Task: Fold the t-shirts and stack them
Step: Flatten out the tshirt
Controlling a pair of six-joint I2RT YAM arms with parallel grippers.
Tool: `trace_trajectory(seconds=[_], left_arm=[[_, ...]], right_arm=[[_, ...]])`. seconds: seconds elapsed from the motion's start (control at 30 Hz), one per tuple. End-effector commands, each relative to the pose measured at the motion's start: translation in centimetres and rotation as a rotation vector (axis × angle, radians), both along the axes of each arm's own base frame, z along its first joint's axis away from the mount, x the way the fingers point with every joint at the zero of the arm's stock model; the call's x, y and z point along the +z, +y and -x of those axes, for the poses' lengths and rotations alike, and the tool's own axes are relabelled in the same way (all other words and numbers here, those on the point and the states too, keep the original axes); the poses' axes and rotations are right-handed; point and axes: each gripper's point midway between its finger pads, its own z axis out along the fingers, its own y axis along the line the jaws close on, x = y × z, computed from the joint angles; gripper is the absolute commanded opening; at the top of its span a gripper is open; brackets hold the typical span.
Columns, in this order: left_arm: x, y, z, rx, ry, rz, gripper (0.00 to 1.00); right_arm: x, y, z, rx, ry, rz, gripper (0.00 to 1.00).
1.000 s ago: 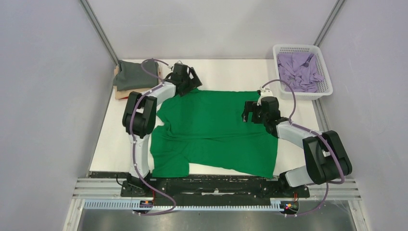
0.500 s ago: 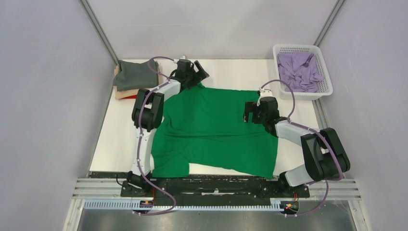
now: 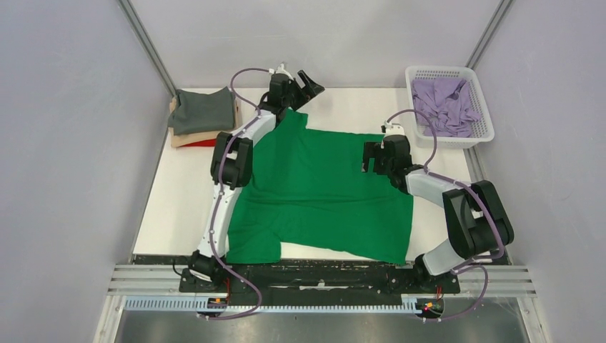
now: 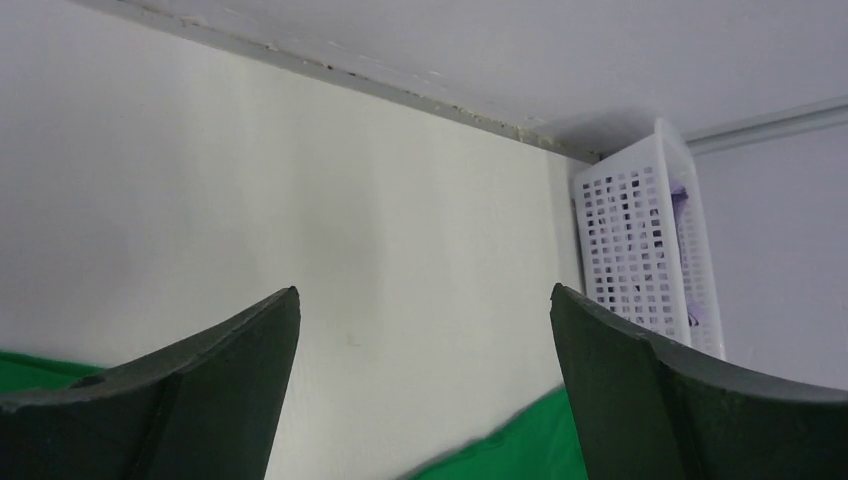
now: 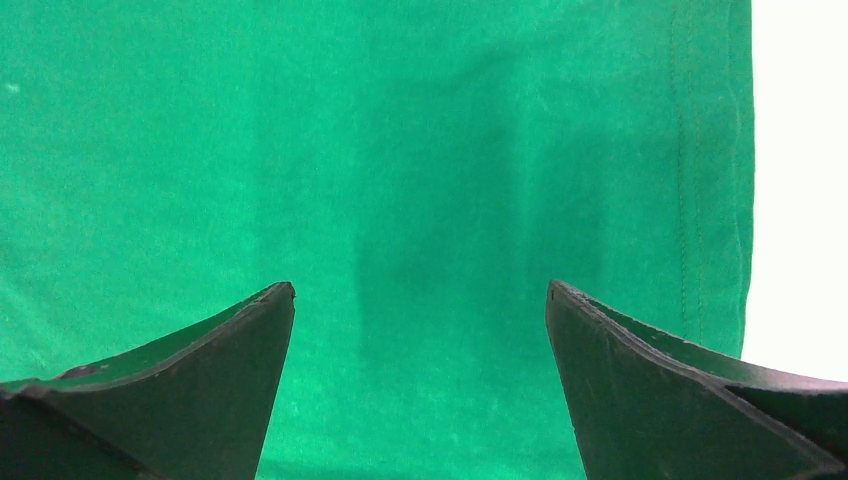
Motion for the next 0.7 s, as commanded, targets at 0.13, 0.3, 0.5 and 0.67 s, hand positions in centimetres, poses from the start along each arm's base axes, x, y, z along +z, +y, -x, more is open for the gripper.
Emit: trace_trajectory(seconds=[0.13, 0.3, 0.5, 0.67], left_arm=[[5.1, 4.9, 6.7, 0.021, 0.033, -0.308, 1.00], [2.5, 11.4, 14.1, 0.134, 0.148, -0.539, 1.00], [-2.0, 13.3, 18.3, 0.075, 0.303, -0.669, 1.00], [-5.2, 13.9, 18.8, 0.039, 0.400, -0.802, 1.00]], right_arm=[[1.3, 0.0, -3.3, -0.043, -0.013, 0.003, 0.98], [0.7, 0.4, -5.0, -0.050, 0.024, 0.007, 0.98], [-0.3, -1.0, -4.9, -0.090, 0.064, 0.079, 0.98], [-1.4, -1.6, -4.9, -0.113, 0.090, 0.097, 0.98]])
